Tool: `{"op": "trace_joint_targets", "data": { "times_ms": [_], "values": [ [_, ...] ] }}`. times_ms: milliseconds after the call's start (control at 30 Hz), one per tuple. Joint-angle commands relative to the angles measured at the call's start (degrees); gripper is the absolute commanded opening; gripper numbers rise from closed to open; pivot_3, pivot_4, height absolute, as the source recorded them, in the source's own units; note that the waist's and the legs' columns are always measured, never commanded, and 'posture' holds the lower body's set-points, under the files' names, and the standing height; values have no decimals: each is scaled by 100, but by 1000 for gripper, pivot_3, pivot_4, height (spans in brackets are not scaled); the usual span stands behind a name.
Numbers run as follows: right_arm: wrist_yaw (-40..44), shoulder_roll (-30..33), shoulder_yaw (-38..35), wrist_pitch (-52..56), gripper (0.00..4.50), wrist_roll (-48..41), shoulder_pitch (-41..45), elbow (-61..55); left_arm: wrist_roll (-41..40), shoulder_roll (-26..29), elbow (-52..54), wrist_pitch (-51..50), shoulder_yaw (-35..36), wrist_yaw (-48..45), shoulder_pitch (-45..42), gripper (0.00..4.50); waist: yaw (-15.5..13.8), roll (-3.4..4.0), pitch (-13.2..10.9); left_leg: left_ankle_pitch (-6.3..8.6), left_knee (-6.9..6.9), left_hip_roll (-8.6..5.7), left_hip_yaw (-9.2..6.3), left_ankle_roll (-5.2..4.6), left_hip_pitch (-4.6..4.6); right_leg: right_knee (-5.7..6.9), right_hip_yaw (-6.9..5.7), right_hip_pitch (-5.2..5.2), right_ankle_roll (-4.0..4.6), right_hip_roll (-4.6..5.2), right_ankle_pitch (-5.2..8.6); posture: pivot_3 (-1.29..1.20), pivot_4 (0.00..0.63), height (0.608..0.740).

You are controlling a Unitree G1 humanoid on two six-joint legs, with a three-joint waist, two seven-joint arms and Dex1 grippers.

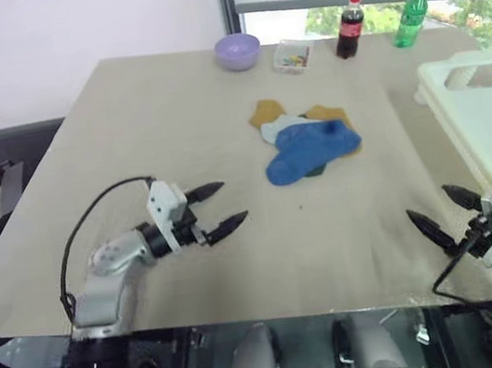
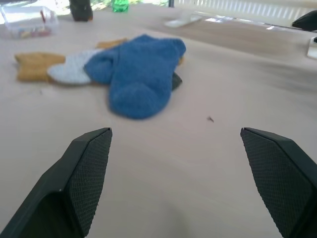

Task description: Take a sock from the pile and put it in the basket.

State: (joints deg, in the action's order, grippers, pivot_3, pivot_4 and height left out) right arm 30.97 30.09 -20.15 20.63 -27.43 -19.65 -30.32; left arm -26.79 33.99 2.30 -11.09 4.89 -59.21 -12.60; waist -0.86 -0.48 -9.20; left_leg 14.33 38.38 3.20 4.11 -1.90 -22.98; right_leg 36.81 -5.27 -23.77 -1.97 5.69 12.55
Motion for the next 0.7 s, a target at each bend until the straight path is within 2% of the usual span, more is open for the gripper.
{"op": "trace_joint_targets", "data": {
  "times_ms": [33, 167, 333, 533, 700],
  "values": [
    [-372, 40, 54, 336, 4500, 71, 384, -124, -228, 180, -314, -49, 180, -370, -426, 4439, 4, 0, 0, 1, -1, -2, 2, 0, -3, -2, 2, -2, 0, 1, 0, 0, 150, 736],
    [-526, 124, 290, 540, 4500, 191, 1513, 490, -359, 288, -570, -138, 185, -683, -952, 4439, 28, -16, -14, 1, 0, -4, 8, -1, -13, -3, 8, -15, -1, -2, -1, 0, 150, 736],
    [-693, 132, 828, 737, 4500, 656, 2941, 1583, -465, 279, -427, -278, 179, -806, -1155, 4439, 22, -19, -16, -1, 0, -2, 11, -2, -11, -2, 9, -13, 6, -11, -5, 0, 150, 736],
    [-582, -72, 1160, 800, 4500, 771, 4043, 2509, -472, 230, -133, -359, 240, -603, -938, 4439, 19, -19, -16, -2, 2, -2, 11, 0, -64, -3, -7, -50, 4, -18, -33, 0, 150, 736],
    [-54, -351, 1562, 1075, 4500, 556, 4748, 2955, -381, 297, 191, -405, 262, -416, -457, 4439, 48, -19, -17, -3, 2, -2, 25, 1, -82, -4, 3, -73, 3, -18, -34, 0, 150, 736]
  ]
}}
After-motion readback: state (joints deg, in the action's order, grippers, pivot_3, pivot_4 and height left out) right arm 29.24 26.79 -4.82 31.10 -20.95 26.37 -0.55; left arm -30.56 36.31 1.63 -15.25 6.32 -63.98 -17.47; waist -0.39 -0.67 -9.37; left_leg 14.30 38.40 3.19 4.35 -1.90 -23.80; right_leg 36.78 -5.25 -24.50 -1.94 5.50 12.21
